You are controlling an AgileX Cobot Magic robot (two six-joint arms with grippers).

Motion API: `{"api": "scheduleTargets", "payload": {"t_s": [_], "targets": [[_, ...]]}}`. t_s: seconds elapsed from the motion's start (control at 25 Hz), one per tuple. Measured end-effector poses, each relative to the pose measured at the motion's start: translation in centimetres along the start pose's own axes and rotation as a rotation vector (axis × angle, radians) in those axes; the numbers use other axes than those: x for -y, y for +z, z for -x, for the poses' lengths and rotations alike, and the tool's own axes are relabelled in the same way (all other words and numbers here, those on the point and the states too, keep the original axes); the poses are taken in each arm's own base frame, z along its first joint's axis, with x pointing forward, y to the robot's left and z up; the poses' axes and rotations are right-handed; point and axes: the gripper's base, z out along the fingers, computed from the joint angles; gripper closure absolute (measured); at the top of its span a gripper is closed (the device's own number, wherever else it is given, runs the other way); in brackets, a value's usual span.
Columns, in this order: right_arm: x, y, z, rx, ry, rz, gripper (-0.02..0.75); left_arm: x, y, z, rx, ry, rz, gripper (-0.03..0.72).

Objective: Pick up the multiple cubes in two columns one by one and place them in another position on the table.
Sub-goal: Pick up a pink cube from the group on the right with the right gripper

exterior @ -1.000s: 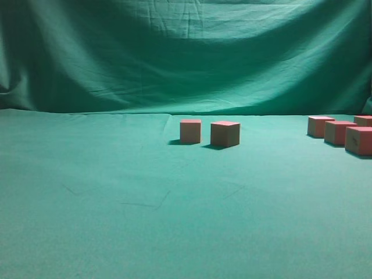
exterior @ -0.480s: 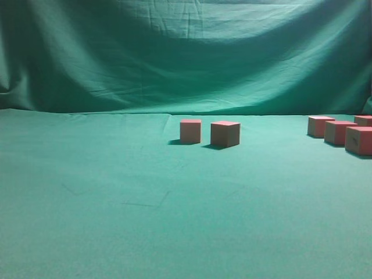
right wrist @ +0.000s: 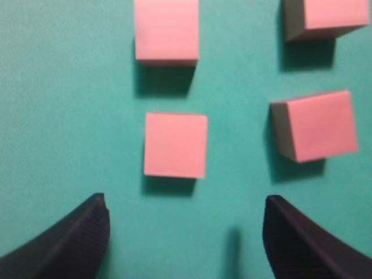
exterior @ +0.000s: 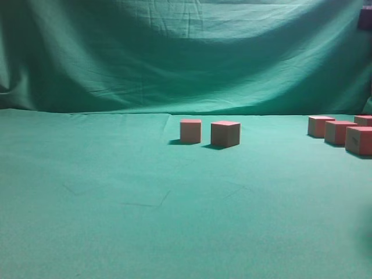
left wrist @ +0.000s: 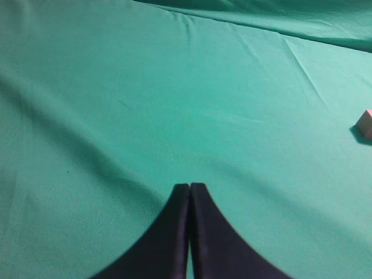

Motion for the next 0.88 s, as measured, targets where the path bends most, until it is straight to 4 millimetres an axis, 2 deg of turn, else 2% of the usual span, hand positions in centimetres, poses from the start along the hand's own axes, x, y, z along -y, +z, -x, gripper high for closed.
{"api": "scheduleTargets", "payload": {"t_s": [0.16, 0.2, 0.36, 0.6, 0.76, 0.8, 0.88], "targets": [[-0.4, 1.7, 0.6, 0.001, -0.004, 0.011, 0.24, 0.0, 0.0, 0.0, 0.0, 0.0, 0.0, 0.688], [-0.5, 2.1, 0.7, 0.002, -0.004, 0.014, 0.2, 0.0, 0.0, 0.0, 0.0, 0.0, 0.0, 0.688], [-0.8, 3.6, 1.2, 0.007, -0.011, 0.021, 0.215, 0.0, 0.0, 0.0, 0.0, 0.0, 0.0, 0.688], [-1.4, 4.9, 3.2, 0.009, -0.024, 0.013, 0.215, 0.0, 0.0, 0.0, 0.0, 0.0, 0.0, 0.688], [-1.6, 5.6, 3.8, -0.023, -0.032, -0.004, 0.215, 0.0, 0.0, 0.0, 0.0, 0.0, 0.0, 0.688], [-1.6, 5.7, 3.8, -0.028, -0.032, -0.006, 0.29, 0.0, 0.0, 0.0, 0.0, 0.0, 0.0, 0.688], [-1.6, 5.7, 3.9, -0.039, -0.034, -0.012, 0.395, 0.0, 0.0, 0.0, 0.0, 0.0, 0.0, 0.688]]}}
